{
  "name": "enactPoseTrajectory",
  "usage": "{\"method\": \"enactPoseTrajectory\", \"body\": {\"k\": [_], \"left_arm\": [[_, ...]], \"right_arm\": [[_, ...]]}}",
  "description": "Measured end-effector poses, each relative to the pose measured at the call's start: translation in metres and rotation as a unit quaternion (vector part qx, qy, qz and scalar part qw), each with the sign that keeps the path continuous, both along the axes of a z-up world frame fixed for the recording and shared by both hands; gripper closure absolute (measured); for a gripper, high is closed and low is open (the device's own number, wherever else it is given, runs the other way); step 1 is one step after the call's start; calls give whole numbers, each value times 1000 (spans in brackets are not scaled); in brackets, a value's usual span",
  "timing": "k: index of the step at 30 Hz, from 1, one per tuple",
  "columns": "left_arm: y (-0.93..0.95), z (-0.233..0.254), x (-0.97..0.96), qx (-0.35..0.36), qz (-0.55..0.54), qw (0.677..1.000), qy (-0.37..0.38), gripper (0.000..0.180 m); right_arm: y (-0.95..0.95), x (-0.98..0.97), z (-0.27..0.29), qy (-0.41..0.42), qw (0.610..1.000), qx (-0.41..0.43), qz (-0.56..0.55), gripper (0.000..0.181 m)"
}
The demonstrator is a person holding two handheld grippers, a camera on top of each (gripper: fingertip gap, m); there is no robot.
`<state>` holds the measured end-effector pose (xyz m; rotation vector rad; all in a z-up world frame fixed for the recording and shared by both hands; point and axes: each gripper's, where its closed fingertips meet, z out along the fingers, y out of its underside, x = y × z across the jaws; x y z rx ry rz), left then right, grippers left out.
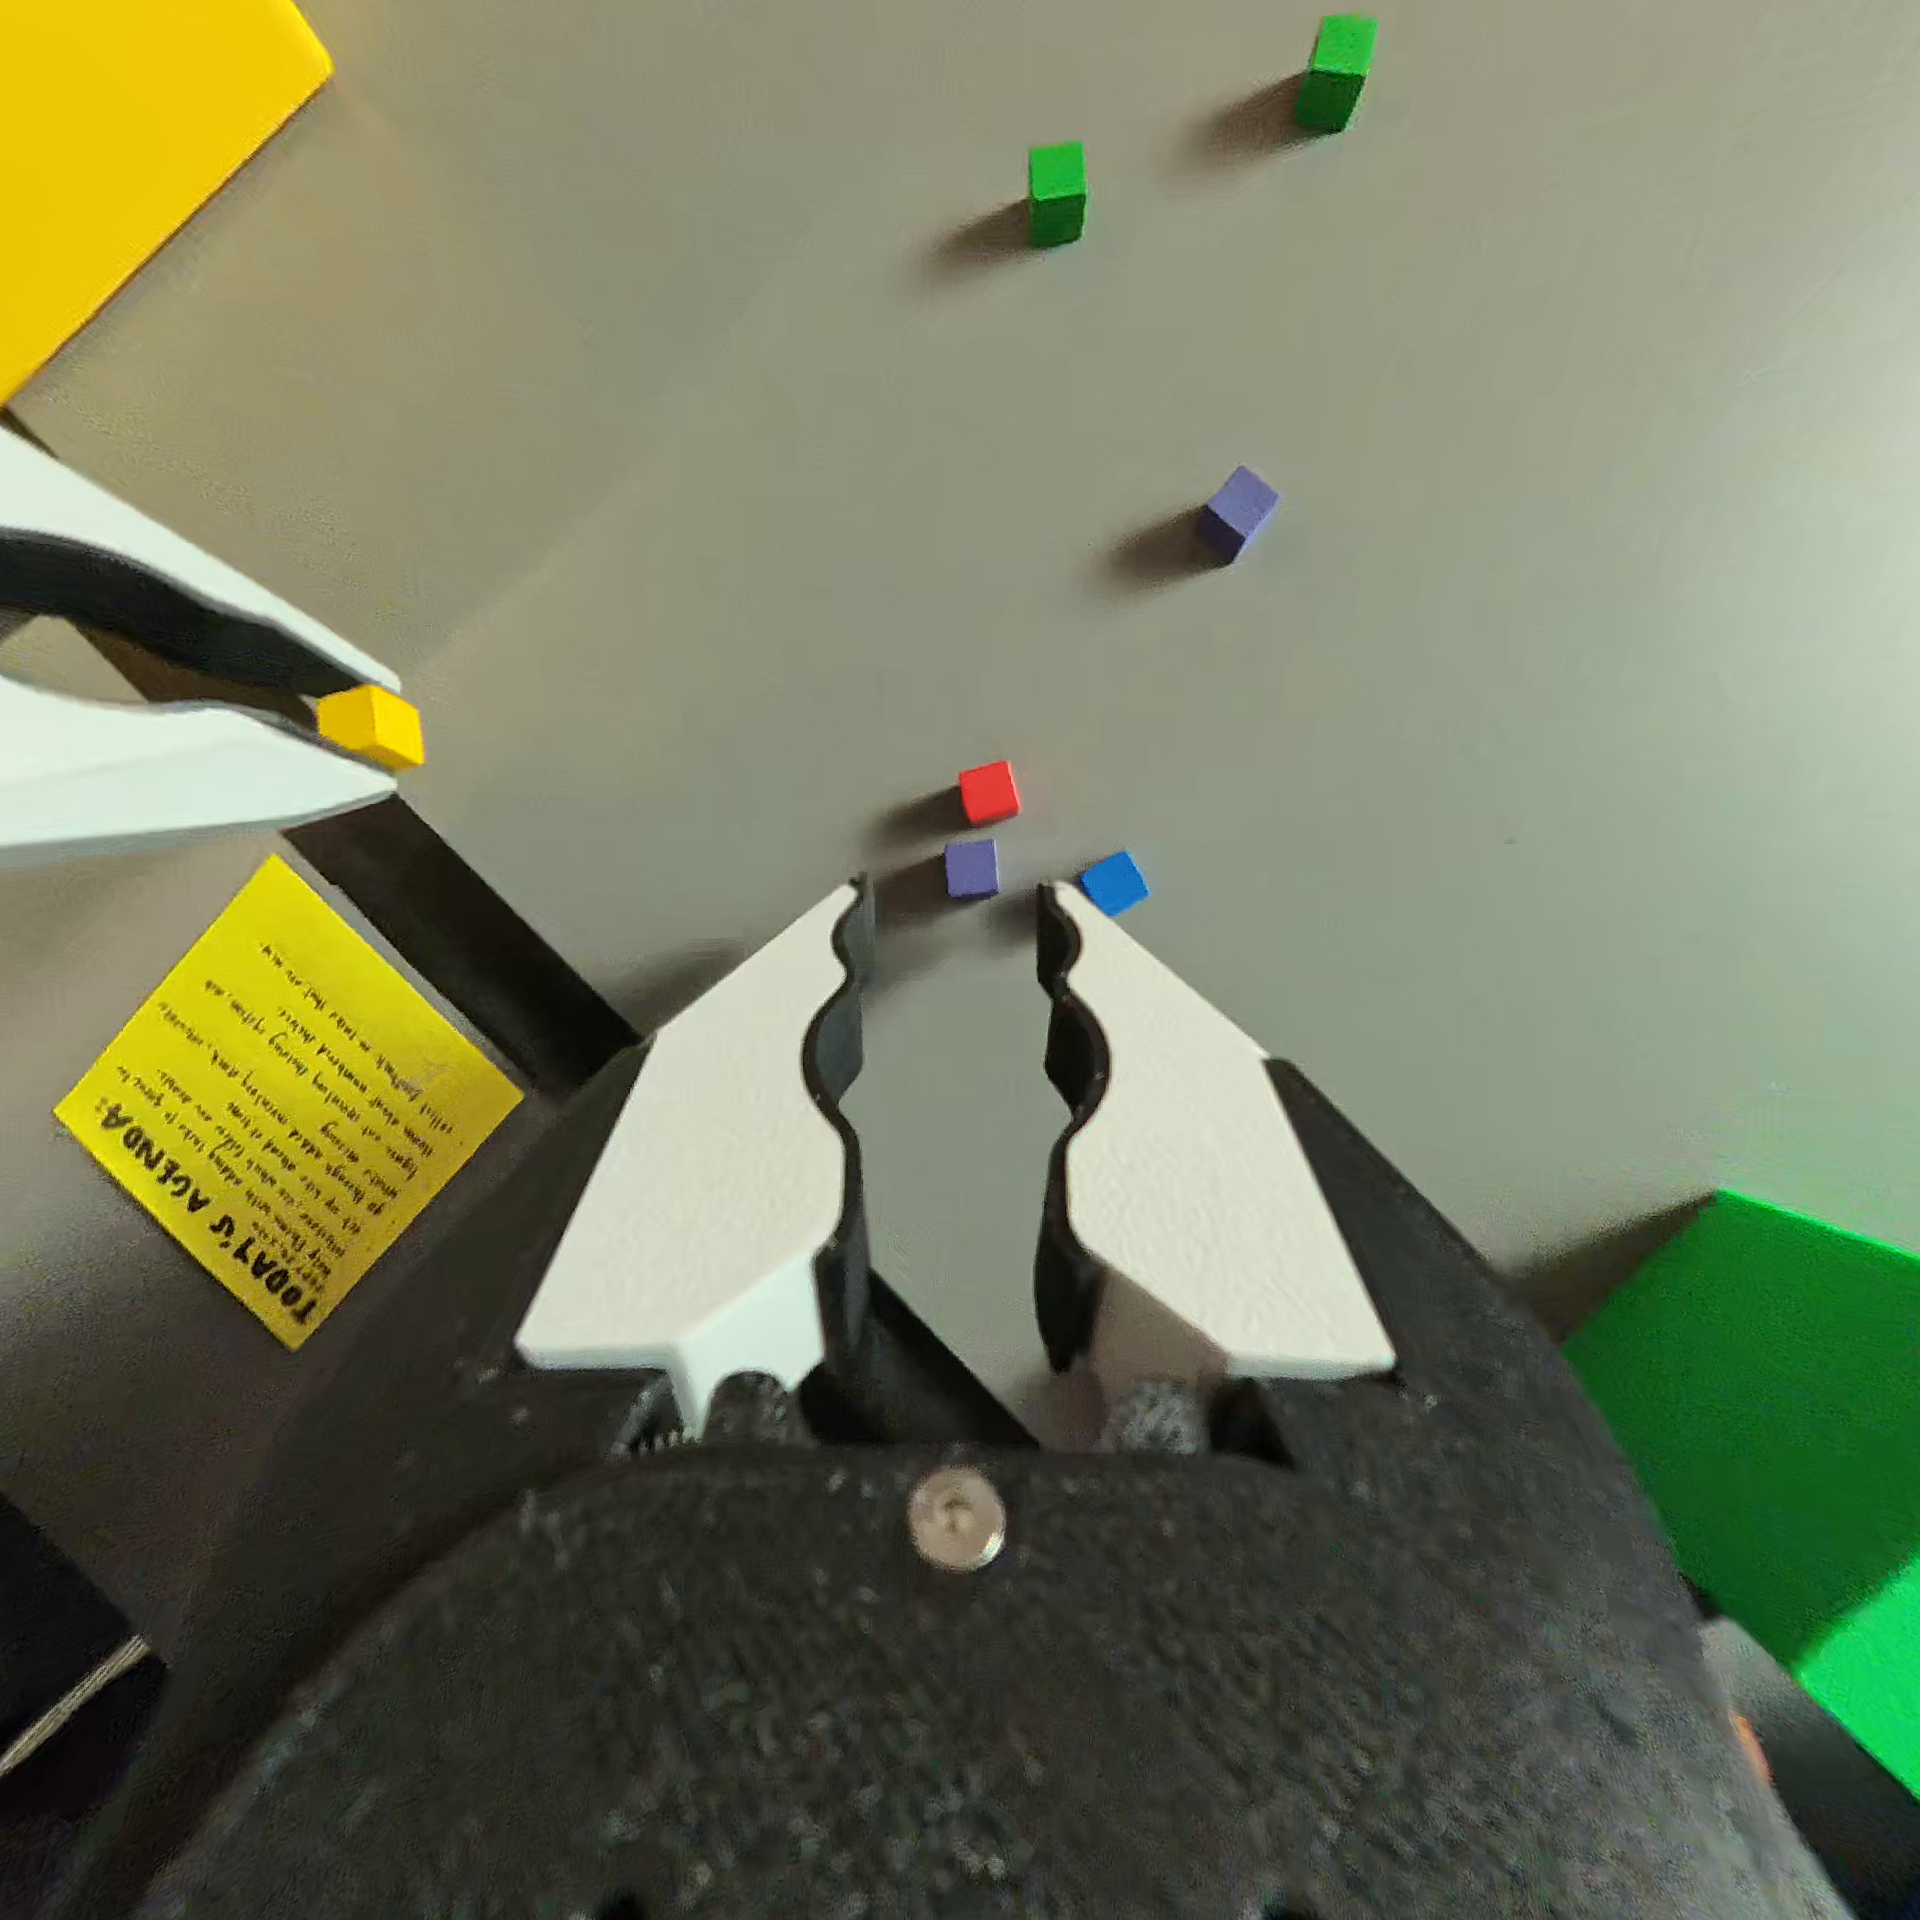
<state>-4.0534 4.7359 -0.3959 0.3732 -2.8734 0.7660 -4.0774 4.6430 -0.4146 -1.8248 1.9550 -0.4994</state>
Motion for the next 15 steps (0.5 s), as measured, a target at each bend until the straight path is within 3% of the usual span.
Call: {"method": "enactPoseTrajectory", "body": {"k": [9,15], "left_arm": [[-20,-13,3,1,-11,1000,-6,172],[-40,-23,5,-2,-56,998,-12,172]], "right_arm": [[-7,0,-10,7,1000,-10,12,181],[-6,-1,-3,-8,1000,-4,10,168]]}}
